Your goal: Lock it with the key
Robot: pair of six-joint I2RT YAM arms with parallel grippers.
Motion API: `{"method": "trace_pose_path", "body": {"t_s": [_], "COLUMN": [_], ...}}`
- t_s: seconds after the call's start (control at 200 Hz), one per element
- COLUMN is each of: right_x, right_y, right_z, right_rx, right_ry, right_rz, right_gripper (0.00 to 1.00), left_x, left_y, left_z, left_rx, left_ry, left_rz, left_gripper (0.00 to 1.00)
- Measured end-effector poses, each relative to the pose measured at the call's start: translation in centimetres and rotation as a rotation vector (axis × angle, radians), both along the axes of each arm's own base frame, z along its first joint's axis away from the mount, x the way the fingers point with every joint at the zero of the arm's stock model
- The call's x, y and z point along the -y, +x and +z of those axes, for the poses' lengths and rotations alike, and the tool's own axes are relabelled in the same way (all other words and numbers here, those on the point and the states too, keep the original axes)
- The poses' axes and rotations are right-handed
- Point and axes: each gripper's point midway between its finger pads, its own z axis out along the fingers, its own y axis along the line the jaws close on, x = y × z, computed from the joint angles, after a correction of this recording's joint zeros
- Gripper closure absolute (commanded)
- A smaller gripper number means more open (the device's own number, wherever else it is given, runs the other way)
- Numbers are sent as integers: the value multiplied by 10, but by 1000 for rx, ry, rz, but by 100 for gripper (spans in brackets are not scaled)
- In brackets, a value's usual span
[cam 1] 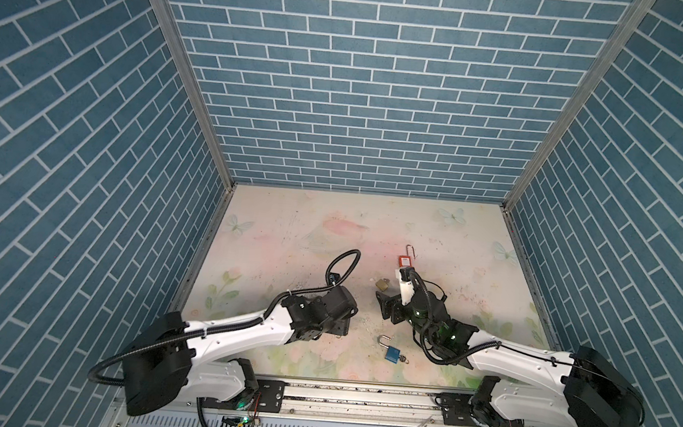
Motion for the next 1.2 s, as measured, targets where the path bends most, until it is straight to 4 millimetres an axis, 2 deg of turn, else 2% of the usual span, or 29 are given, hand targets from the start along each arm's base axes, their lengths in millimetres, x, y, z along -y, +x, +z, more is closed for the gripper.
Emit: {"method": "trace_pose_path", "body": {"t_s": [0.15, 0.285, 0.67, 1.04, 1.2], "right_x": [30, 43, 40, 34, 31], "right_y": [-7, -7, -2, -1, 0], "right_z": [-18, -24, -23, -24, -22], "right_rx": [-21, -28, -21, -25, -24], "right_ry": [-2, 12, 33, 42, 49], "right_rz": [-44, -76, -78, -62, -55], "right_gripper": [17, 17, 18, 18, 19], "left_x": [15, 22, 25, 7, 7], "left_y": [7, 9, 4, -10, -8], "left_z": [-7, -14, -26, -49, -54], "left_rx": [-18, -36, -87, -128, -121], "left_ry": [17, 35, 51, 102, 114], "left_rz": [-10, -21, -40, -43, -53], "left_gripper": [35, 37, 42, 43, 43]}}
